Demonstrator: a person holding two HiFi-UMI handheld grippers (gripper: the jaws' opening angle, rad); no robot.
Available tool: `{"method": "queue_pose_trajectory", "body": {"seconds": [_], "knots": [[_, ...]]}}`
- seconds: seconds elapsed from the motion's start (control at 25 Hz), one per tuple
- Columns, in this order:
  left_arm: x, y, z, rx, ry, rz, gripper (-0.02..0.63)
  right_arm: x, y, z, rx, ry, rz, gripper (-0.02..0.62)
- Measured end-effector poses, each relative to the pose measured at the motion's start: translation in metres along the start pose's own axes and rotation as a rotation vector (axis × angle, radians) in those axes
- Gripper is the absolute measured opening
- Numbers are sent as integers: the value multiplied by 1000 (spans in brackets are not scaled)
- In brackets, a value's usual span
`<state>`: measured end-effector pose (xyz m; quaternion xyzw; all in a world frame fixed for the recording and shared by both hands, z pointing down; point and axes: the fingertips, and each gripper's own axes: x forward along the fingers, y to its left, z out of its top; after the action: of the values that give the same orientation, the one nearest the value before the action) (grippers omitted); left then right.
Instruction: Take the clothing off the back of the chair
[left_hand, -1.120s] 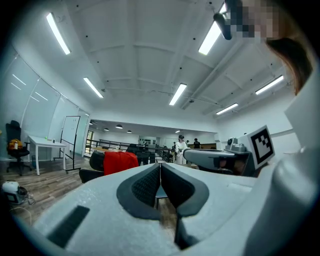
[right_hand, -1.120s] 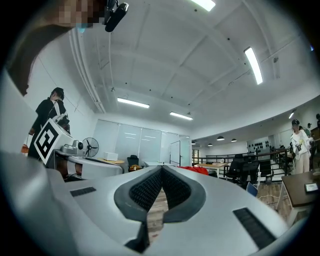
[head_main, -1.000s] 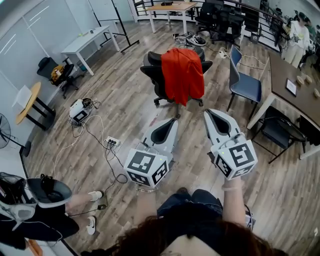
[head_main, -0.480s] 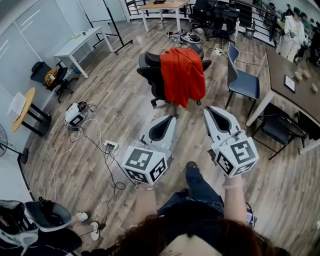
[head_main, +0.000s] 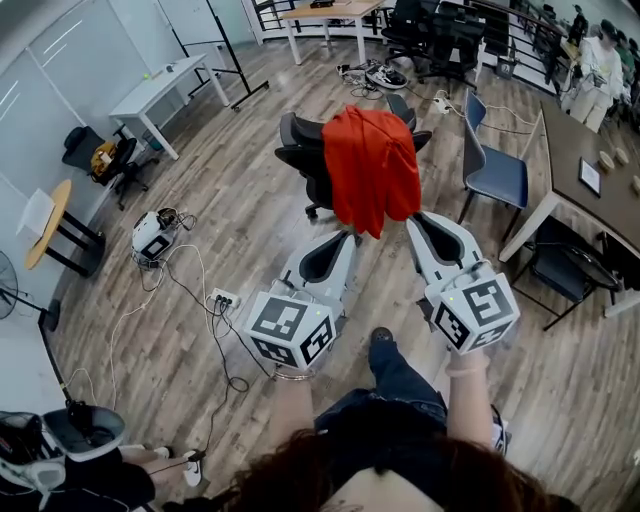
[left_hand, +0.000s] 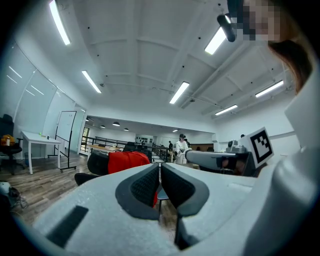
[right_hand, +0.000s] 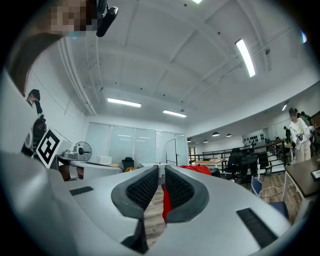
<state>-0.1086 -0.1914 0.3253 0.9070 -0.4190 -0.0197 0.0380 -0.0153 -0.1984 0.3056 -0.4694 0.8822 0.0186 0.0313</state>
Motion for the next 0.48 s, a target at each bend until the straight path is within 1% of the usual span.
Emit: {"method": "queue_pose_trajectory", "body": {"seconds": [0.24, 0.48], "knots": [[34, 23, 4, -4, 7, -1, 20, 33, -26, -1, 6, 0, 15, 48], [65, 52, 8, -32, 0, 12, 23, 66, -51, -7, 25, 10, 43, 108]]}}
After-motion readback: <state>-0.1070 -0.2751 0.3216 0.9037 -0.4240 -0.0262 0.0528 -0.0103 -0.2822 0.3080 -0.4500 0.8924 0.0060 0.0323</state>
